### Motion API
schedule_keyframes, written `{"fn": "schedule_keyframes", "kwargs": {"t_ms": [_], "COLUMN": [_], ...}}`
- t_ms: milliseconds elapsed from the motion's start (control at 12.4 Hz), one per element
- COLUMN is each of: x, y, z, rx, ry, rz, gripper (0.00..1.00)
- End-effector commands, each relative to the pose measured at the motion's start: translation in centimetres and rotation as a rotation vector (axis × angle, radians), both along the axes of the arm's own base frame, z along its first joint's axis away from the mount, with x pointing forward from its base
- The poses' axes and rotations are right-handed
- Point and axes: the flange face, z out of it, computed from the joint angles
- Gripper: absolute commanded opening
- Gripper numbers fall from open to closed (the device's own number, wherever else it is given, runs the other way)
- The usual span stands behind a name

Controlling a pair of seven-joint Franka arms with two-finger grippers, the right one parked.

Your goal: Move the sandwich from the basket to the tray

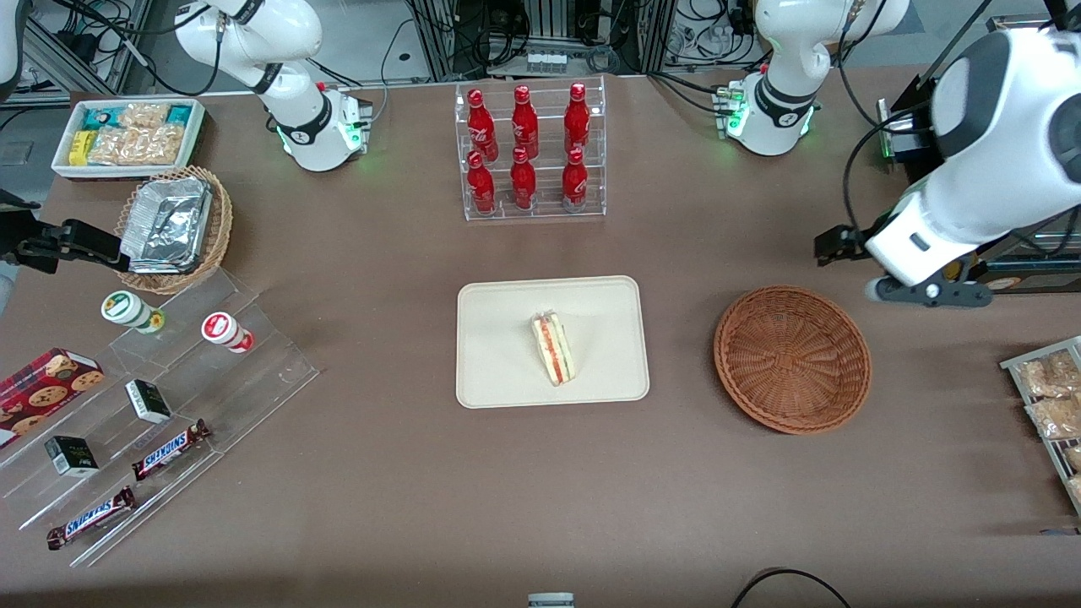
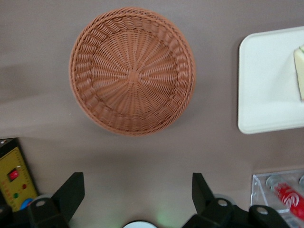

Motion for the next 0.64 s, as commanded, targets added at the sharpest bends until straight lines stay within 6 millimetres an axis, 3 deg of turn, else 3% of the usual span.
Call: {"fn": "schedule_keyframes", "kwargs": {"t_ms": [0,321,562], "x": [-2.2,-3.0,-2.5], "y": [1.7,3.6,3.7], "z": [2.5,6.0,6.9], "rx": [-0.035,-0.032,-0.024], "ry": [0.005,-0.019,-0.048], "rz": [-0.07,-0.057,-0.058], "gripper": [1.0,1.0,1.0]}}
